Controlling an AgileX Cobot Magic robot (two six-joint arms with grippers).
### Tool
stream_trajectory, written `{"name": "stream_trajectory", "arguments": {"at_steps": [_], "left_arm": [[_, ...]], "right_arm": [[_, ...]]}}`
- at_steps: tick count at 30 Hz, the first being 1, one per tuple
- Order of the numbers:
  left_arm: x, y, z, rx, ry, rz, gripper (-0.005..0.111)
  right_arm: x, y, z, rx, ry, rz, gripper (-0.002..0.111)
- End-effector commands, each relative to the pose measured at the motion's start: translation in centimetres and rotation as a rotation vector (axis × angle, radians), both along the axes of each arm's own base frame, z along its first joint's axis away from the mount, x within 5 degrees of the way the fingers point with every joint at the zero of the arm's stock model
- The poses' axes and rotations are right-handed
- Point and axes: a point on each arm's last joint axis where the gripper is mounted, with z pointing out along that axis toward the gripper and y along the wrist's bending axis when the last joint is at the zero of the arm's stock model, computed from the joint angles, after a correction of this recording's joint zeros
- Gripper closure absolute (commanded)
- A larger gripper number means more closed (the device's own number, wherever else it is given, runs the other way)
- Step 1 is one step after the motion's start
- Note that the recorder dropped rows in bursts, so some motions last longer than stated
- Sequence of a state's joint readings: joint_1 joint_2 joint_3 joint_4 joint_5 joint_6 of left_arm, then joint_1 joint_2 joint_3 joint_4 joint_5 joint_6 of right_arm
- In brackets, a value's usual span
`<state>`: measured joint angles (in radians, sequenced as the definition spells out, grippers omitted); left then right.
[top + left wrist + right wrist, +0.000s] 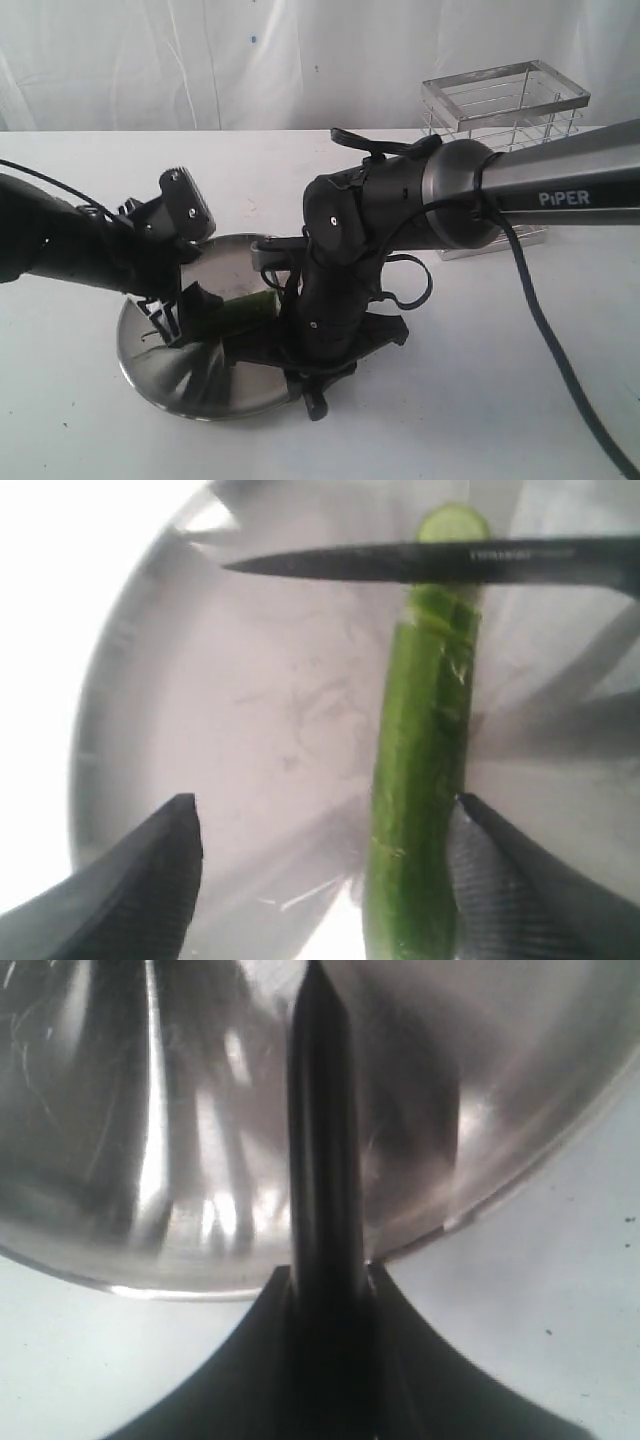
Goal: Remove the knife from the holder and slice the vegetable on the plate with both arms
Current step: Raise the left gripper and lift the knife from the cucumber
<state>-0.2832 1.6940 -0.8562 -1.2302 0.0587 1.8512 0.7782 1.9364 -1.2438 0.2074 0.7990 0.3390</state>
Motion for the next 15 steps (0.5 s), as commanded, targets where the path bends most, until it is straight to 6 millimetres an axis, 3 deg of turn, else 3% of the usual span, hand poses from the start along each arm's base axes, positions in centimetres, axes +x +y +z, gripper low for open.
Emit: {"name": "stream_trajectory", "arguments": {"at_steps": [1,8,15], "left_arm": [[-0.8,0.0,3.1,-0.081,-0.065,0.026,0.035],[-1.2,0.0,4.5,-0.131,-0.084,0.043,0.035],[-0.3,1.2,4.6,-0.347,0.013,0.461,0.037]], "right_arm": [[0.2,0.2,0.6,0.048,-0.013,-0.093,0.108],[-0.8,1.7,0.8,0.114,0.002,-0.12,0.108],[-1.6,3.0,0.9,0.125,-0.037,-0.252,0.108]]}}
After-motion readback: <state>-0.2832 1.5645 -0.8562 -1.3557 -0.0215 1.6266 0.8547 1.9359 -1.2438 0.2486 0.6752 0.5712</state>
